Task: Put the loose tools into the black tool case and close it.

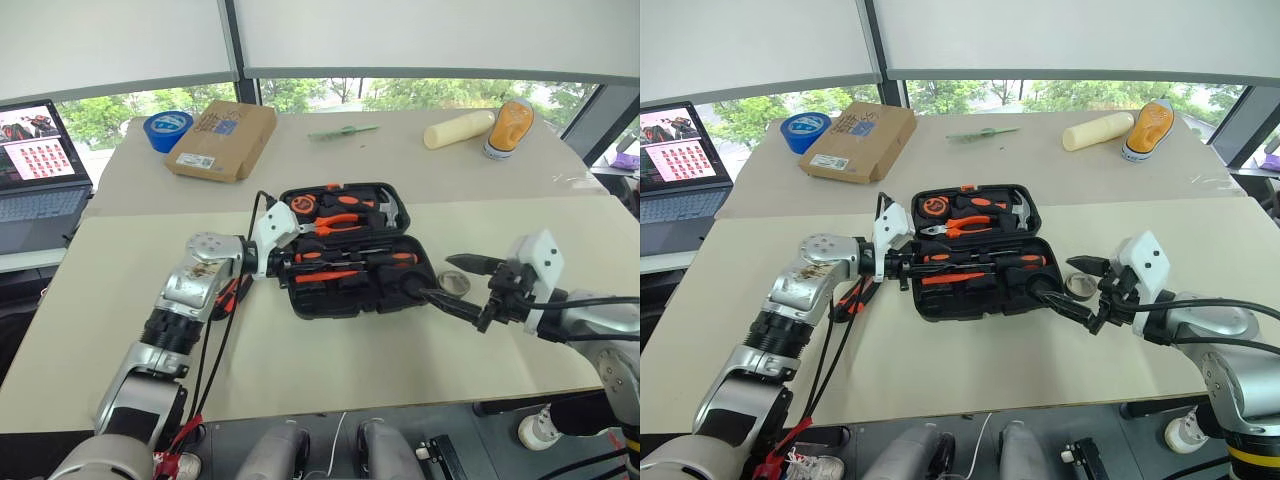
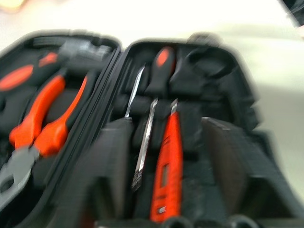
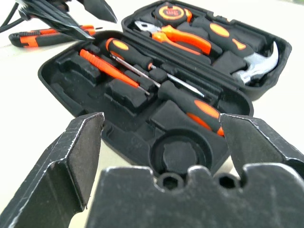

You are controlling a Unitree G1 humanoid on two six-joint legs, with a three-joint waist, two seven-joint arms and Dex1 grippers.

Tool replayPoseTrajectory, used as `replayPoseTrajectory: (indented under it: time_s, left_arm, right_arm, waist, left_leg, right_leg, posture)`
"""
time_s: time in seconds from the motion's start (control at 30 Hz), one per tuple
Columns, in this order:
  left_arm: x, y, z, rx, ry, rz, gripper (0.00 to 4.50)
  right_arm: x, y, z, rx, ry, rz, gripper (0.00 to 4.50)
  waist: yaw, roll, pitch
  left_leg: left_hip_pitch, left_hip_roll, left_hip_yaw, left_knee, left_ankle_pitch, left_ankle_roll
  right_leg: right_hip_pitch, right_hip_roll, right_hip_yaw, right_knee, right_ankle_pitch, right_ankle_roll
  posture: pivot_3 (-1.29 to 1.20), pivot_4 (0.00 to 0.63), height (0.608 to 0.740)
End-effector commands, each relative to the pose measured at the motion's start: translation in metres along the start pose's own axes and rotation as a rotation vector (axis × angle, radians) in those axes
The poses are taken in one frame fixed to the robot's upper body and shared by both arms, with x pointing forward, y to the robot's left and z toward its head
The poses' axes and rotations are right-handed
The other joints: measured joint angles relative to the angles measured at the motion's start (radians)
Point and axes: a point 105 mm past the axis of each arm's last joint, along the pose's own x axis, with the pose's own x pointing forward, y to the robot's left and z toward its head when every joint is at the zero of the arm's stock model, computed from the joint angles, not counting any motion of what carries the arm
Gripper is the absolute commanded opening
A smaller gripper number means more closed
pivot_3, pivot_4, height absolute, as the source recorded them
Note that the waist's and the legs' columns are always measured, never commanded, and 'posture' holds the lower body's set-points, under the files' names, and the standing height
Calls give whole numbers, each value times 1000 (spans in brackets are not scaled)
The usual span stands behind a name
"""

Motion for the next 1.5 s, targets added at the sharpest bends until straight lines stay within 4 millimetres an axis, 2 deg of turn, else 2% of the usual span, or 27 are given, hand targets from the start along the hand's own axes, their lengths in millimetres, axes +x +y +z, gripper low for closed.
replayPoseTrajectory:
  time_s: [0.03, 0.07, 0.1, 0.43, 0.63, 1.0, 1.17, 1.27, 1.33, 1.5]
  left_arm:
    - [5, 3, 9, 56, -18, -18, 586]
    - [6, 2, 8, 55, -16, -24, 110]
    - [8, 1, 7, 56, -14, -33, 15]
    - [16, -8, -14, 54, 66, -65, 15]
    - [19, -17, -41, 142, 173, -92, 15]
    - [16, -8, -56, 160, 222, -34, 15]
    - [15, -14, -70, 151, 264, -49, 15]
    - [14, -17, -78, 151, 282, -59, 15]
    - [14, -18, -75, 155, 267, -61, 15]
    - [15, -10, -45, 153, 152, -23, 15]
  right_arm:
    - [-5, 1, 11, -59, -27, -19, 4500]
    - [-6, 1, 11, -58, -27, -20, 4500]
    - [-6, 2, 10, -58, -26, -21, 4500]
    - [-6, 4, 7, -55, -20, -35, 4500]
    - [-6, 3, 8, -55, -22, -38, 4500]
    - [-4, 1, 8, -49, -23, -41, 4500]
    - [-3, 1, 9, -52, -26, -39, 4500]
    - [-2, 0, 9, -53, -26, -41, 4500]
    - [-2, 0, 9, -52, -25, -41, 4500]
    - [-2, 0, 8, -49, -23, -41, 4500]
  waist:
    - [-1, 0, 0]
    - [-1, 0, 0]
    - [-2, 0, 0]
    - [-2, 0, 0]
    - [-1, 0, 0]
    - [1, 0, -1]
    - [0, 10, -7]
    - [0, 10, -9]
    - [-1, 10, -10]
    - [-2, 10, -10]
  left_leg:
    - [0, 0, 0, 0, 0, 0]
    - [0, 0, 0, 0, 0, 0]
    - [0, 0, 0, 0, 0, 0]
    - [0, 0, 0, 0, 0, 1]
    - [0, 0, 0, 0, 0, 1]
    - [2, 0, 0, 0, -2, 3]
    - [3, 0, 0, 0, -2, 3]
    - [3, 0, 0, 0, -2, 4]
    - [4, 0, 0, 0, -3, 4]
    - [6, 0, 0, -1, -5, 8]
  right_leg:
    - [0, 0, 0, 0, 0, 0]
    - [0, -1, 0, 0, 0, 0]
    - [0, -1, 0, 0, 0, 0]
    - [0, -1, 0, -1, 0, 0]
    - [1, -1, 0, -1, 0, 0]
    - [3, -1, 0, -1, 0, 0]
    - [4, -1, 0, -1, 0, 0]
    - [4, -1, 0, -1, 0, 0]
    - [5, -1, 0, -1, 0, 0]
    - [6, -1, 0, -2, 0, 0]
  posture:
    - [0, 150, 735]
    - [0, 150, 735]
    - [0, 150, 735]
    - [0, 150, 735]
    - [0, 150, 735]
    - [0, 150, 735]
    - [0, 150, 735]
    - [0, 150, 735]
    - [0, 150, 735]
    - [0, 150, 735]
